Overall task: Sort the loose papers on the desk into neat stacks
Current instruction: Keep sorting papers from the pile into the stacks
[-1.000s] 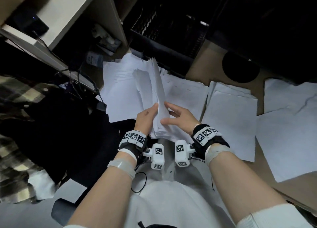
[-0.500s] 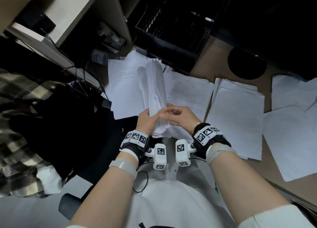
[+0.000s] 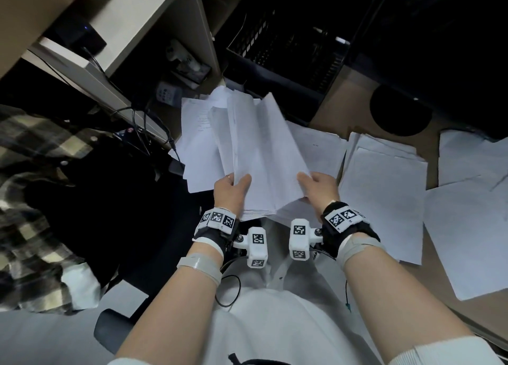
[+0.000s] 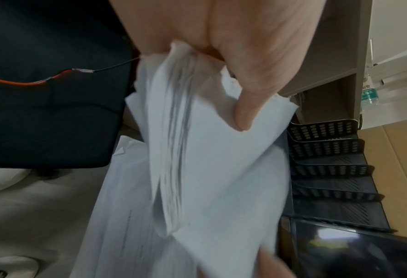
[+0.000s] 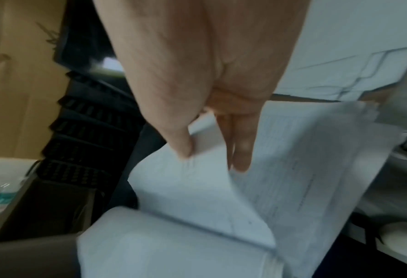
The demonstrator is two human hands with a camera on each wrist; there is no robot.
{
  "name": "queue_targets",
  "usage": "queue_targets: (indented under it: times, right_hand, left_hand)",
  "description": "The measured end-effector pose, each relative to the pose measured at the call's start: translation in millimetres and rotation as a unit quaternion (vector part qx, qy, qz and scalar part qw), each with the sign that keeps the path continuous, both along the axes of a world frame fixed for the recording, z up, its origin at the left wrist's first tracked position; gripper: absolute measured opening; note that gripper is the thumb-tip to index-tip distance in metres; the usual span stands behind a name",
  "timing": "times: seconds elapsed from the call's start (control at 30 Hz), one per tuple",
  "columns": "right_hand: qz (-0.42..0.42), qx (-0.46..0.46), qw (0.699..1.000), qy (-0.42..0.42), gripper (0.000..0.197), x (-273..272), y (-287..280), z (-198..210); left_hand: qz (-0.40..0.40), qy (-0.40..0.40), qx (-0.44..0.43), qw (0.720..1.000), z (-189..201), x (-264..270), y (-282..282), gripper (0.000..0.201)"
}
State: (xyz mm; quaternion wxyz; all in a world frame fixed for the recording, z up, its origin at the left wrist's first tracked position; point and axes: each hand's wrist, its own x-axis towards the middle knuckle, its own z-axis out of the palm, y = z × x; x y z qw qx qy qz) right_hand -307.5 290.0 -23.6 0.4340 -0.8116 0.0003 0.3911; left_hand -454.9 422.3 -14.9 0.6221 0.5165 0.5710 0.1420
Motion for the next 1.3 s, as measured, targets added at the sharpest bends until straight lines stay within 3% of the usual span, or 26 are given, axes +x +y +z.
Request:
queue_targets:
  times: [0.07,0.13,0.27,0.4,0.6,0.7,0.87,1.0,1.17,1.3]
  right_hand:
    - [-0.032,-0.072,0.997,-0.024,0.035,6,-9,-6]
    - [-0.009,-0.114,0.993,-0.025,0.036,9,-13,1]
    - [-0.001,-0.083,0.997,0.001,0.03,10,-19,-6]
    - [0.001,-0.062,0.998,-0.003,0.028,7,-27,-14]
    - [-0.029,-0.115,0.992,-0.035,0.024,5,-25,-27]
    - [-0.042,-0.142,0.988,-0.042,0.01,7,-22,-29]
    - [-0.025,-0.113,0.992,-0.041,0.014,13,-24,-28]
    - [-0.058,-0.113,0.991,-0.047,0.027,27,-53,-17]
    - [-0.071,-0.084,0.993,-0.051,0.018,47,-96,-18]
    - [-0.025,-0.025,0.999,-0.018,0.019,51,-81,-25]
  left_hand:
    - [-0.009,-0.001,0.006,1.0,-4,-1,2,0.021]
    - [-0.032,0.006,-0.001,0.999,-7,0,1,0.023]
    - [-0.086,-0.005,-0.036,0.996,-6,0,-4,0.025]
    - [-0.113,0.015,-0.015,0.993,-8,-2,-7,0.013]
    - [-0.007,0.044,0.067,0.997,-19,-16,0,0.031]
    - [0.026,0.047,0.103,0.993,-14,-22,11,0.036]
    - [0.01,0.008,0.071,0.997,-17,-16,8,0.024]
    - [-0.034,-0.01,0.046,0.998,-22,10,-18,0.014]
    - [-0.077,-0.002,0.069,0.995,-12,46,-50,0.041]
    - [-0.038,0.015,0.088,0.995,-3,48,-58,0.04]
